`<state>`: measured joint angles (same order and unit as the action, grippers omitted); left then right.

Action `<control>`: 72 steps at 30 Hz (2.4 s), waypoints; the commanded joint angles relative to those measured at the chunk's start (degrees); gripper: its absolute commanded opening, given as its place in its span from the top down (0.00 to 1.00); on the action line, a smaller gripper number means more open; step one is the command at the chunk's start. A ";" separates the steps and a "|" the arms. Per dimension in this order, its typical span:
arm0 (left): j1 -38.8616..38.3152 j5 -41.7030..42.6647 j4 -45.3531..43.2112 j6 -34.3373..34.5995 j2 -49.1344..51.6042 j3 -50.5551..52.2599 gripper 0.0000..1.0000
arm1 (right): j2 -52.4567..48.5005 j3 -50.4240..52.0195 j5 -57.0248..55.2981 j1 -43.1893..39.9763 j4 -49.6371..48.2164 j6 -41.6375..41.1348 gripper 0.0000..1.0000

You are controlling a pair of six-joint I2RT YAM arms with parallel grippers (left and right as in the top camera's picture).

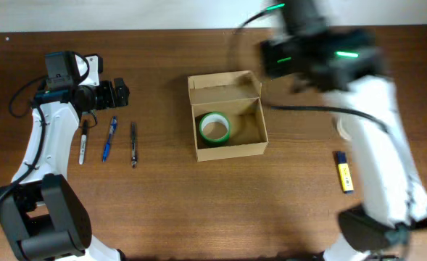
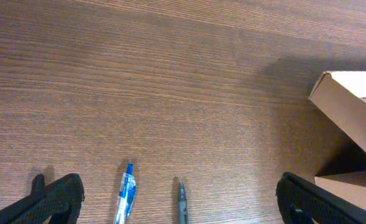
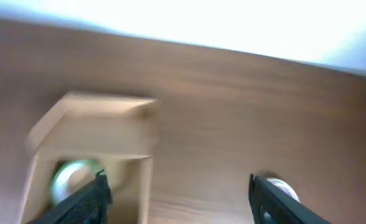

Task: Pack container
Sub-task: 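Release the tape, move the right gripper to the white tape roll and grasp it, then carry the white tape with the right gripper and place it in the box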

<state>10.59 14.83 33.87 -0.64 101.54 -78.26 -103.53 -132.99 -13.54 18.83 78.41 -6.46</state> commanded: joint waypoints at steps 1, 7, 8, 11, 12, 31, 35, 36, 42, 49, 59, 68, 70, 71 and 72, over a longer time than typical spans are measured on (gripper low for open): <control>0.07 0.83 0.07 -1.11 0.48 -0.81 0.01 | -1.79 1.18 -2.82 -10.58 4.15 -13.53 0.29; 0.07 0.83 0.04 -1.11 0.48 -0.79 0.01 | -5.05 10.43 5.95 -29.07 4.61 -15.34 0.29; 0.07 0.83 0.04 -1.11 0.48 -0.79 0.01 | -5.68 12.35 6.73 -30.99 3.87 -15.32 0.29; 0.07 0.83 0.07 -1.11 0.48 -0.79 0.01 | -7.28 21.18 10.62 -36.74 -0.76 -15.30 0.29; 0.07 0.83 0.04 -1.11 0.48 -0.81 0.01 | -7.65 24.48 11.54 -38.29 -2.67 -15.30 0.29; 0.07 0.83 0.04 -1.11 0.48 -0.79 0.01 | -10.49 55.95 16.11 -44.46 -31.39 -16.59 0.34; 0.07 0.83 0.07 -1.11 0.48 -0.79 0.01 | -10.86 57.35 16.09 -44.44 -33.75 -16.70 0.40; 0.07 0.83 0.07 -1.11 0.48 -0.81 0.01 | -11.06 57.35 16.04 -44.39 -33.92 -16.96 0.41; 0.07 0.83 0.07 -1.11 0.48 -0.81 0.01 | -11.34 57.35 15.04 -44.39 -34.97 -17.62 0.64; 0.07 0.83 0.04 -1.11 0.48 -0.81 0.01 | -11.34 57.46 13.55 -44.39 -35.23 -18.08 0.87; 0.07 0.83 0.04 -1.11 0.48 -0.79 0.01 | -6.97 48.85 19.76 -44.11 -25.51 -14.51 0.96; 0.07 0.83 0.04 -1.11 0.48 -0.79 0.01 | 5.09 23.67 25.90 -33.55 -8.00 0.46 0.96; 0.07 0.83 0.07 -1.11 0.48 -0.81 0.01 | 6.38 19.63 26.01 -27.87 -5.64 6.03 0.96; 0.07 0.83 0.07 -1.11 0.48 -0.81 0.01 | 6.75 18.38 26.01 -24.68 -4.90 8.79 0.96; 0.07 0.83 0.07 -1.11 0.48 -0.79 0.01 | 6.86 17.64 25.99 -21.42 -4.44 11.54 0.96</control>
<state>10.59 14.81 33.87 -0.64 101.54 -78.26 -98.08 -112.62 10.02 -10.52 72.12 -6.50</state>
